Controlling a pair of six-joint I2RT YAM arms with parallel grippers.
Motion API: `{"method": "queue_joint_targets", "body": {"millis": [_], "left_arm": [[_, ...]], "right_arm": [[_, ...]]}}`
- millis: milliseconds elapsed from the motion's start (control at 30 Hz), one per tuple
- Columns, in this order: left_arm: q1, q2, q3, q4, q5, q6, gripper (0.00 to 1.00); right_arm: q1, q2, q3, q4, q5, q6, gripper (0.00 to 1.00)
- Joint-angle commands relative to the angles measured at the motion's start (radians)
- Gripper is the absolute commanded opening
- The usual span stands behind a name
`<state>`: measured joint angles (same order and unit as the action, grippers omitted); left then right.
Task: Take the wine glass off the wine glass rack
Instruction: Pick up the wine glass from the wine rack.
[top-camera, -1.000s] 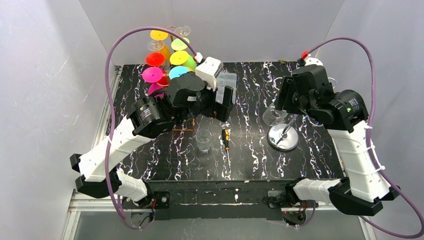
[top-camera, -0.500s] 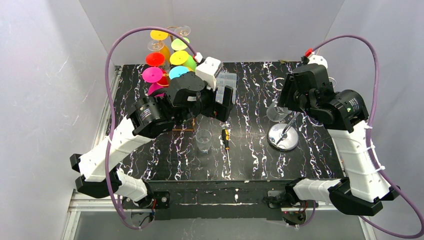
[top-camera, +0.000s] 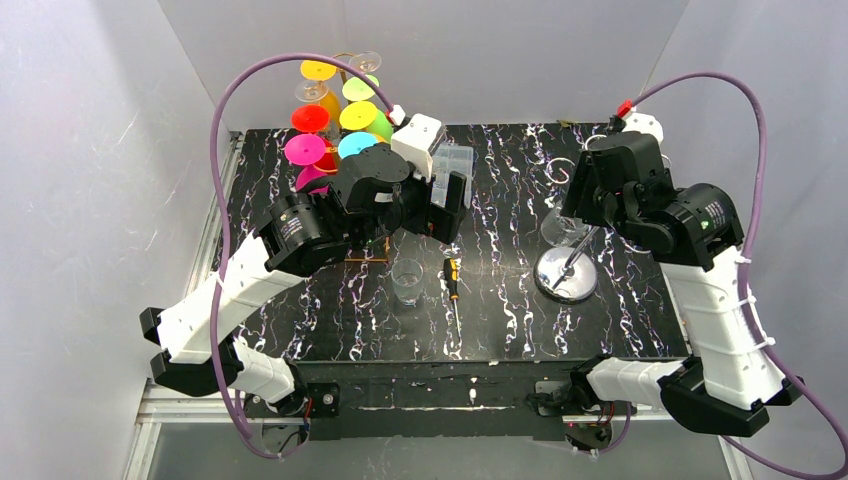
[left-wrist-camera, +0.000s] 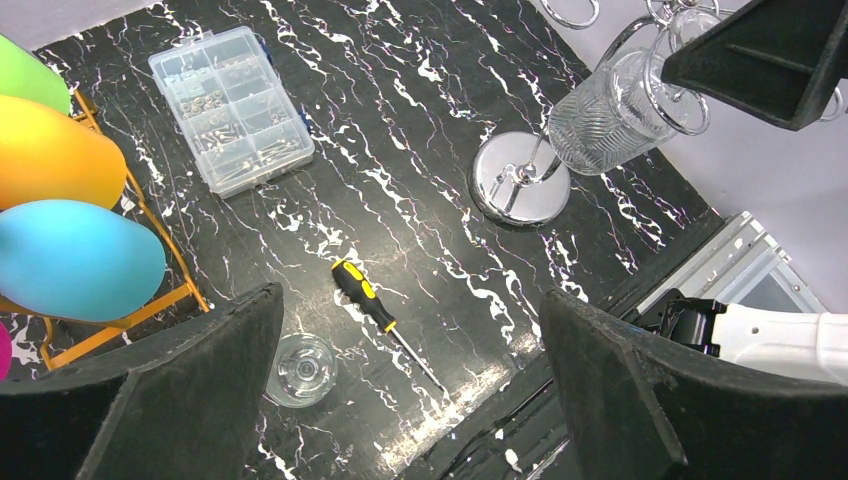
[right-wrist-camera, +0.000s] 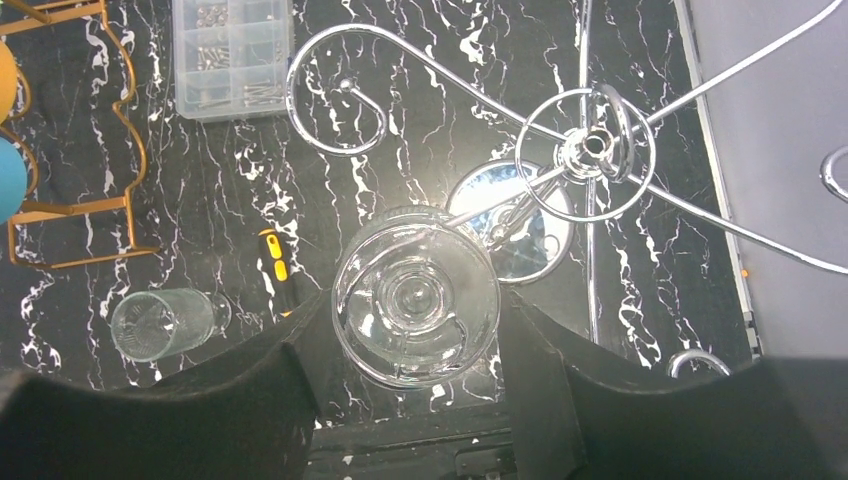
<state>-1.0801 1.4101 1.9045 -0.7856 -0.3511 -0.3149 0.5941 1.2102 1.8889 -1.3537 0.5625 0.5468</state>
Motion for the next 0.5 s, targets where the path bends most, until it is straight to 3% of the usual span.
{"method": "queue_joint_targets", "body": {"millis": [0, 467], "left_arm": [[0.004, -0.012, 0.014, -0.003, -0.002, -0.001, 0.99], [0.005, 0.006, 0.018, -0.004, 0.012, -0.012, 0.99]], "right_arm": [[0.001, -0.038, 0.031, 0.002, 0.058, 0.010, 0.34], [0.001, -0.071, -0.014, -0.032, 0.100, 0.016, 0.33]]}}
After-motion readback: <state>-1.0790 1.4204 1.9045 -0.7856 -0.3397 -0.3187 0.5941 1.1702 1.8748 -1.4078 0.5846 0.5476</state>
